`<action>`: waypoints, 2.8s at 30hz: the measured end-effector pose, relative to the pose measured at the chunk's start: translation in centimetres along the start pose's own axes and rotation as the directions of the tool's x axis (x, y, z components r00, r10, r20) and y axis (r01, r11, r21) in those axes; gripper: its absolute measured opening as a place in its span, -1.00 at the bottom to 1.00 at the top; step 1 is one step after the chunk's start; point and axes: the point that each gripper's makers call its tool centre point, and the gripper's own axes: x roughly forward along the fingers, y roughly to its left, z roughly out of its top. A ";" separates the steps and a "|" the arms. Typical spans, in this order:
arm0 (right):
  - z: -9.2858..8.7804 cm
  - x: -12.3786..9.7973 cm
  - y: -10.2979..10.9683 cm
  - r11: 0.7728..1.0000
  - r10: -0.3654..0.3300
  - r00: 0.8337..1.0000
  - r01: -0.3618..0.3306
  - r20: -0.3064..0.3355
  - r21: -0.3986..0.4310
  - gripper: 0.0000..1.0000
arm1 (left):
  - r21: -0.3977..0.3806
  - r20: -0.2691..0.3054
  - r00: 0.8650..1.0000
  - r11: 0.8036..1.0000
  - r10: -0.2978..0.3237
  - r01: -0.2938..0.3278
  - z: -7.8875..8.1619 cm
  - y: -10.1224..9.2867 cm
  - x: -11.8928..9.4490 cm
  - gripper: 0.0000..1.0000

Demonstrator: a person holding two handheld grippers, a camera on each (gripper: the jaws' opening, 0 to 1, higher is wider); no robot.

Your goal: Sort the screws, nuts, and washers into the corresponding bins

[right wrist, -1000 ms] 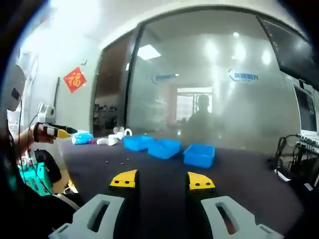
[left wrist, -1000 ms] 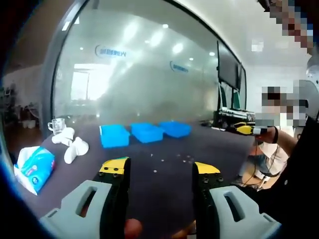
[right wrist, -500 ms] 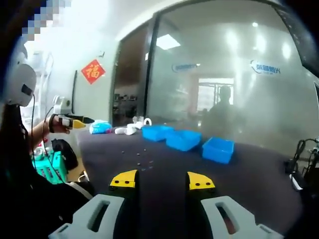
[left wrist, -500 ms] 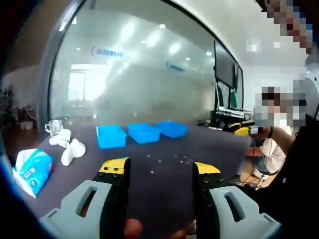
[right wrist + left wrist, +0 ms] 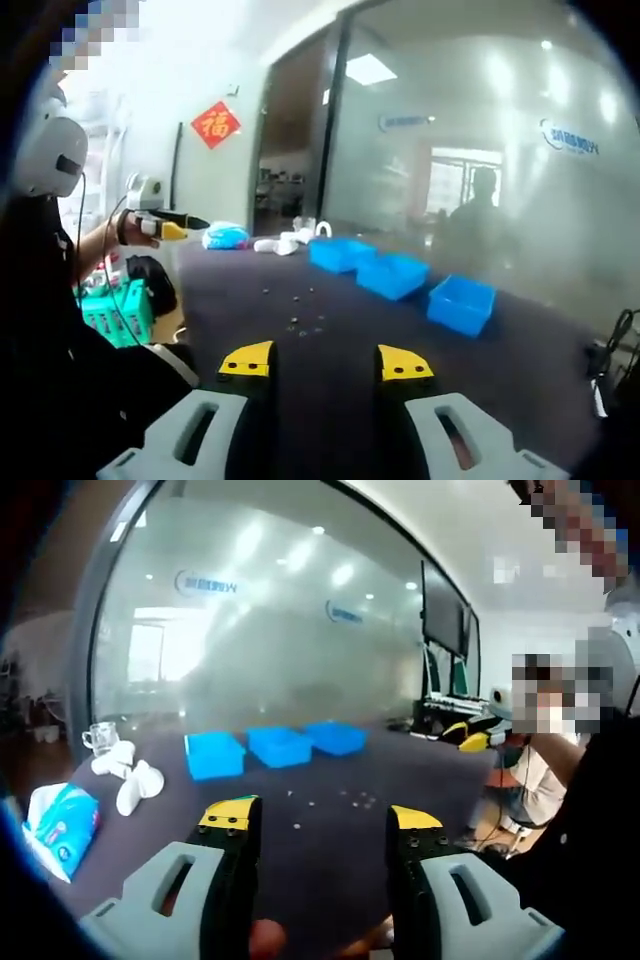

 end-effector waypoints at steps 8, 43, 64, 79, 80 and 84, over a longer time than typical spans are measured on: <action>-0.1 0.3 -0.1 1.000 0.017 1.000 -0.017 -0.018 -0.011 -0.24 | 0.012 -0.042 0.999 0.999 -0.032 0.033 -0.4 -0.5 1.2 -0.02; -1.7 1.2 0.0 0.997 0.046 0.995 -0.051 -0.090 -0.053 -0.21 | 0.031 -0.583 0.784 0.958 -0.214 0.285 -4.8 -0.3 9.8 -0.07; -2.1 0.9 0.5 0.995 0.068 0.993 -0.074 -0.100 -0.062 -0.21 | 0.067 -0.766 0.615 0.929 -0.186 0.364 -8.1 -0.6 13.7 -0.25; -2.1 0.6 0.8 0.995 0.075 0.992 -0.082 -0.103 -0.065 -0.21 | 0.053 -0.774 0.609 0.940 -0.174 0.336 -9.8 -0.1 13.9 -0.51; -2.1 0.6 0.8 0.994 0.076 0.992 -0.083 -0.104 -0.065 -0.21 | 0.055 -0.779 0.604 0.941 -0.170 0.335 -10.1 0.0 13.8 -0.52; -2.2 0.5 1.0 0.994 0.082 0.990 -0.089 -0.111 -0.068 -0.21 | 0.051 -0.783 0.599 0.942 -0.168 0.331 -10.6 0.1 13.9 -0.58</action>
